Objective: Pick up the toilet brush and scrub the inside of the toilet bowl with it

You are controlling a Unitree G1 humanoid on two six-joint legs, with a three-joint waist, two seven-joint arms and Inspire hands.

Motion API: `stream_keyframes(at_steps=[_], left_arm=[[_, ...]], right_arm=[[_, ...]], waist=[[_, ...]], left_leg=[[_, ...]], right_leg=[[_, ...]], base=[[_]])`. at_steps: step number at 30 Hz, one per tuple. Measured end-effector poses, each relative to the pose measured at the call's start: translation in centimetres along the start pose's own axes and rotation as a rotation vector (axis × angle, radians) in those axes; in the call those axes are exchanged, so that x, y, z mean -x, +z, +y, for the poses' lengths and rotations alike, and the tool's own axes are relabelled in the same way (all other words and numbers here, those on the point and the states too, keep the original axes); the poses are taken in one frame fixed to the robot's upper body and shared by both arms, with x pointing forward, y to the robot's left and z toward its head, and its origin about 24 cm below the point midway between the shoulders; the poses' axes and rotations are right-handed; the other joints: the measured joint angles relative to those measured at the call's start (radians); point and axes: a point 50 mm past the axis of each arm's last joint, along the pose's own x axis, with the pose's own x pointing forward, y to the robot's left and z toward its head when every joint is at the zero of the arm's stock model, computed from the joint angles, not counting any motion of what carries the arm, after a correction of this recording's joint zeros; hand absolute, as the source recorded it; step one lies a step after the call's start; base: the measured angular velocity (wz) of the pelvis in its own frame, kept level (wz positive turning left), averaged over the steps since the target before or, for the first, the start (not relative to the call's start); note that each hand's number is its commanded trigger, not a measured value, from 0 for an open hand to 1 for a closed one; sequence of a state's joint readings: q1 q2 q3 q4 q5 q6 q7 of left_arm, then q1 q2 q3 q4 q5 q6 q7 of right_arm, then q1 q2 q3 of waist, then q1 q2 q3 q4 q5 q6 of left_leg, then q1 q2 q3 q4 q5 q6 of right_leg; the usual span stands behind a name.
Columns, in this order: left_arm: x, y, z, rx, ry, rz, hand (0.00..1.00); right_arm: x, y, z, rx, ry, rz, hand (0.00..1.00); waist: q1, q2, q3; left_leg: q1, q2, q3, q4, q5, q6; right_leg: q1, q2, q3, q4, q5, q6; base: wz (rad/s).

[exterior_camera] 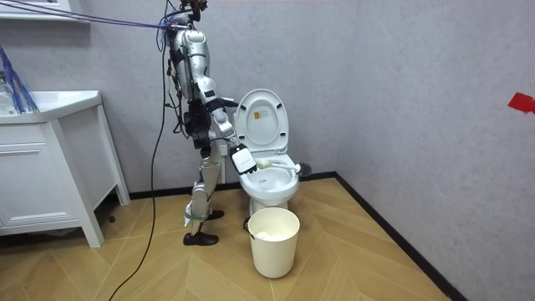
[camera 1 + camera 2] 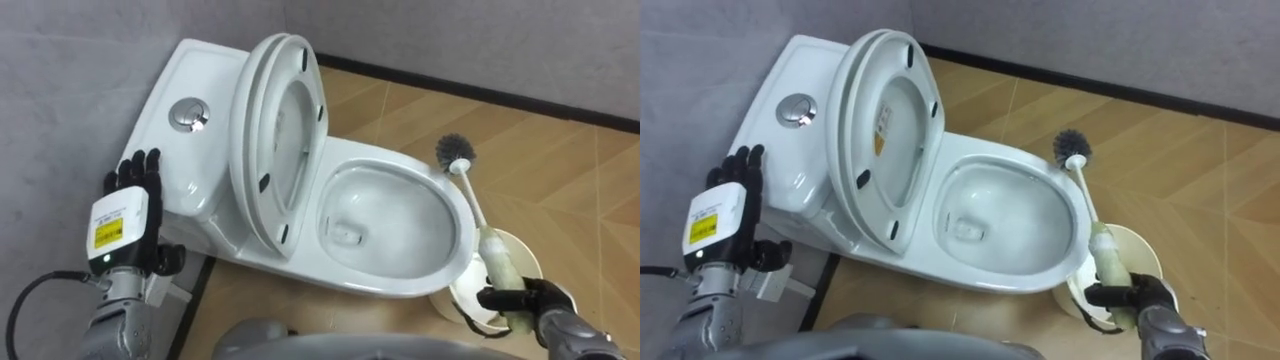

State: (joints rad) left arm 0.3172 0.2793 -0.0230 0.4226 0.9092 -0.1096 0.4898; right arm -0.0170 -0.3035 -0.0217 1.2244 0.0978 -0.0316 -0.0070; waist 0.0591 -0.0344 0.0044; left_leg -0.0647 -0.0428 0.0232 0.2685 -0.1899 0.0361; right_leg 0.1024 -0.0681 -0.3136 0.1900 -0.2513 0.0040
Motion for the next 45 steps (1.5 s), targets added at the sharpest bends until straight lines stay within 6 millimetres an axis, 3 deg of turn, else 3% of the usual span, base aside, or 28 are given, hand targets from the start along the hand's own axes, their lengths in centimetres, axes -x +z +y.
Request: stream_keyframes(at_steps=[5,15,22,27,31,33,38,45], left_arm=[[-1.0,-0.2,0.5,-0.028,0.013,0.002,0.0],[-2.0,-0.5,1.0,-0.061,0.034,0.013,0.0],[-2.8,-0.1,1.2,-0.069,0.041,0.001,0.0],[-3.1,0.1,1.3,-0.065,0.028,-0.005,0.0],[-3.8,0.5,1.5,-0.056,0.019,-0.016,0.0],[-3.8,0.6,1.6,-0.058,0.021,-0.017,0.0],[-5.1,0.8,2.3,-0.064,0.062,-0.061,0.0],[-7.4,2.1,3.9,-0.112,0.095,-0.144,0.0]], right_arm=[[0.1,0.1,-0.4,0.103,-0.002,-0.014,1.0],[0.8,2.6,-0.3,0.328,-0.01,-0.19,1.0],[1.9,4.9,1.1,0.675,-0.009,-0.34,1.0],[3.0,5.2,2.5,0.863,0.021,-0.417,1.0],[3.3,4.6,3.3,0.97,0.053,-0.431,1.0],[3.3,4.4,3.2,0.991,0.053,-0.427,1.0],[2.4,4.6,2.3,1.065,0.028,-0.391,1.0],[0.9,6.1,1.2,1.071,-0.001,-0.328,1.0]], waist=[[-0.005,-0.001,0.0003],[-0.011,0.005,-0.0036],[-0.011,0.012,-0.008],[-0.013,0.009,-0.0061],[-0.019,-0.004,0.0001],[-0.011,-0.012,0.0048],[0.003,-0.025,0.007],[0.014,-0.023,0.0096]], left_leg=[[0.0,0.002,0.013,0.0,0.0,0.0],[-0.003,0.013,0.022,0.003,0.0,0.0],[-0.023,0.014,0.03,0.007,0.0,0.0],[-0.046,0.014,0.038,0.007,0.0,0.001],[-0.064,0.014,0.045,0.006,0.001,0.002],[-0.072,0.015,0.051,0.007,0.001,0.002],[-0.159,0.029,0.053,0.062,0.0,0.003],[-0.277,0.037,0.024,0.119,0.003,0.011]], right_leg=[[-0.012,0.0,0.012,0.015,0.001,-0.001],[-0.019,0.002,0.019,0.016,0.003,-0.003],[-0.05,0.001,0.034,0.031,0.003,-0.003],[-0.077,0.0,0.039,0.04,0.003,-0.003],[-0.1,0.0,0.041,0.05,0.002,-0.003],[-0.107,0.0,0.045,0.053,0.002,-0.003],[-0.183,0.0,0.044,0.093,0.002,-0.004],[-0.284,0.001,0.019,0.144,0.005,-0.015]], base=[[-0.08],[-0.02],[-0.04],[-0.03],[-0.01],[-0.09],[0.03],[0.09]])
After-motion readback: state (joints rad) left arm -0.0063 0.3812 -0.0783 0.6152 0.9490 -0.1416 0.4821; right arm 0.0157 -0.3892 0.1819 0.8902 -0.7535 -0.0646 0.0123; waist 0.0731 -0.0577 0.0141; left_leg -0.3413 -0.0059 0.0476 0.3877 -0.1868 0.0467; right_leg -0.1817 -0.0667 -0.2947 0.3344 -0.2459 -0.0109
